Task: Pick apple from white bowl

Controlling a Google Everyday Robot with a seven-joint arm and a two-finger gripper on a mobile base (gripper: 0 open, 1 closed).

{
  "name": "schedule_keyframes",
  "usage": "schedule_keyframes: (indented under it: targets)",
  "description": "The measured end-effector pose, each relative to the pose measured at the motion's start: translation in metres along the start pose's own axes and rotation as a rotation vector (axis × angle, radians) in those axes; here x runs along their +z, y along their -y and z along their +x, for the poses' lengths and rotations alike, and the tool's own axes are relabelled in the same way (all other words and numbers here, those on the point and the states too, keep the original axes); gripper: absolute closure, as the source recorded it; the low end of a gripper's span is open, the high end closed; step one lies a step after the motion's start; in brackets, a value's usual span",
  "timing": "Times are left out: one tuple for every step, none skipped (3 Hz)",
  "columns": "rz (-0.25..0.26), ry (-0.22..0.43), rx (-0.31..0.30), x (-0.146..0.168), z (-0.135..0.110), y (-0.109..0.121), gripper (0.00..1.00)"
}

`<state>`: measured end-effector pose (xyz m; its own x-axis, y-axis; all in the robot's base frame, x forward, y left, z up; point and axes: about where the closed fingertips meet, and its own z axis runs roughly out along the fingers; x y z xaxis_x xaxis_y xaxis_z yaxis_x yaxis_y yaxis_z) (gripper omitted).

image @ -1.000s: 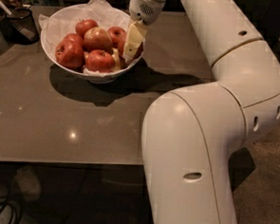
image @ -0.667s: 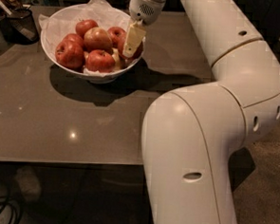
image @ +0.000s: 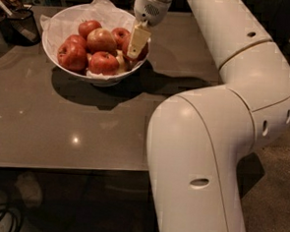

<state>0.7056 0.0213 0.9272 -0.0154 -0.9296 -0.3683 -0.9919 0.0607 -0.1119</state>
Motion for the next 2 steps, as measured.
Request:
schedule_keyframes:
  targets:
    - [0.029,0.015,-0.005,0.001,-0.007,0.007,1.00]
    - [0.065,0.021,-0.008,-0.016,-0.015,0.006,1.00]
